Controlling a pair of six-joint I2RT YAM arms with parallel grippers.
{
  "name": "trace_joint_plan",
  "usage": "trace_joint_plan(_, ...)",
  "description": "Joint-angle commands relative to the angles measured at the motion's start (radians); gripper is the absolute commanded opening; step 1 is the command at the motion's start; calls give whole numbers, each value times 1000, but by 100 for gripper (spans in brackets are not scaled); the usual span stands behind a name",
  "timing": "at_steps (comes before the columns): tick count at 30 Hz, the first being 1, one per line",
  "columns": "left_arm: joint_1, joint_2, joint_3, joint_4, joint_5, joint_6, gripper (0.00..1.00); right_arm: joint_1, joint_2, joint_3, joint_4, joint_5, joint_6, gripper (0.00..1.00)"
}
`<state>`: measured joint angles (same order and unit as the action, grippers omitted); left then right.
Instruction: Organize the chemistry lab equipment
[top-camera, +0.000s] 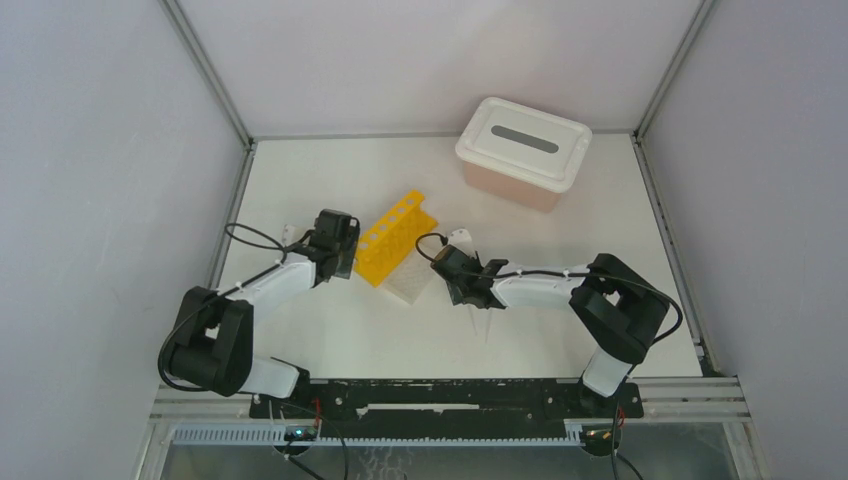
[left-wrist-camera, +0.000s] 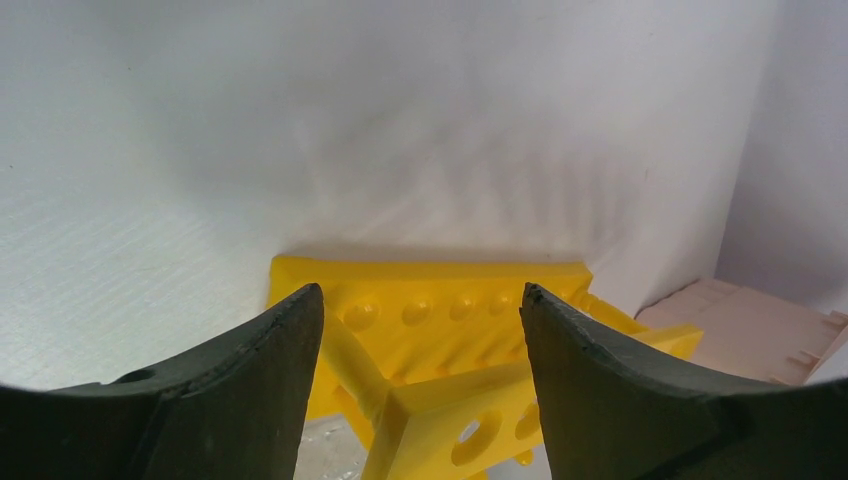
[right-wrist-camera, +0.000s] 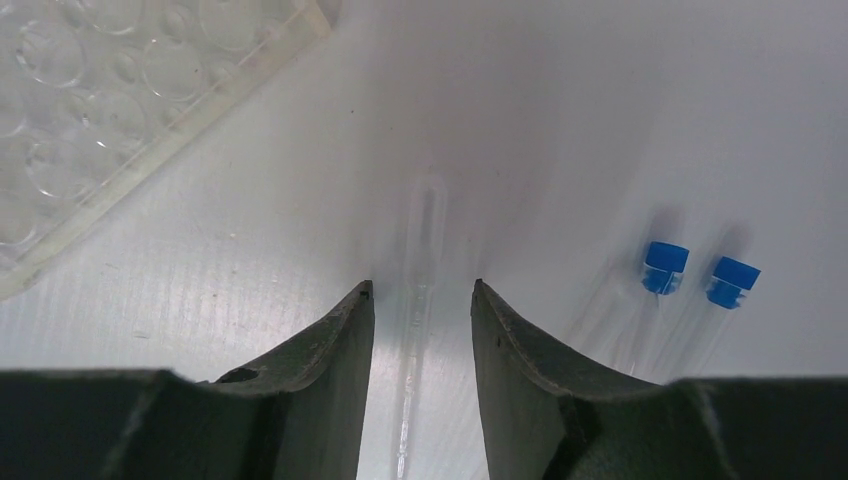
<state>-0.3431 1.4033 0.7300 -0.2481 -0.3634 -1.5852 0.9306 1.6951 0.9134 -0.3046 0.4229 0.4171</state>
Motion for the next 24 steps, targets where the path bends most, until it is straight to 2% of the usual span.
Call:
trace_joint_plan(1, 19, -51, 48, -2, -34, 59, 78, -10, -28, -33, 43, -43, 32, 47)
trace_joint_plan(9, 41, -172, 39, -31, -145, 210, 84, -13, -38, -45, 24, -60, 62, 36)
trace_joint_plan(15, 41, -257, 8, 11, -183, 330, 84, -13, -52, -74, 9, -65, 90, 26)
trace_joint_plan(24, 41, -370, -59, 57, -155, 434, 84, -9, -94, -130, 37, -59, 105, 12)
